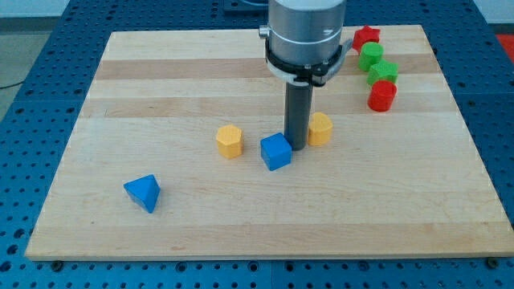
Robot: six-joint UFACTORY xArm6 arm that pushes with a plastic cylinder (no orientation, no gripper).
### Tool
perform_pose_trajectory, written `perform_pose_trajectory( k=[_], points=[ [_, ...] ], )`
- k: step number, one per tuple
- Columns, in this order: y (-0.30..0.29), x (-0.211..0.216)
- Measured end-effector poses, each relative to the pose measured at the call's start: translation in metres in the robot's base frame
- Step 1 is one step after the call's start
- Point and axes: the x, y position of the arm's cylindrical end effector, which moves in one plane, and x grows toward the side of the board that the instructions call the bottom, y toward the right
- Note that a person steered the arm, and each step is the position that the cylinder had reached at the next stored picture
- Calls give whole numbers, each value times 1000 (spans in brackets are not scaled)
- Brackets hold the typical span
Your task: Slide the yellow heart towards the center right of the board
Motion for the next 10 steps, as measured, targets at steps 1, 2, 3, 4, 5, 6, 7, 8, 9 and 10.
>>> perform_pose_trajectory(
  k=[1, 2, 3, 4, 5, 6, 7, 8, 9, 10],
  points=[
    [12, 1],
    [26, -12],
    [35, -29],
    [27, -33],
    [-2, -37],
    [3, -54],
    [26, -57],
    [43, -57],
    [59, -57],
    [83, -57]
  ],
)
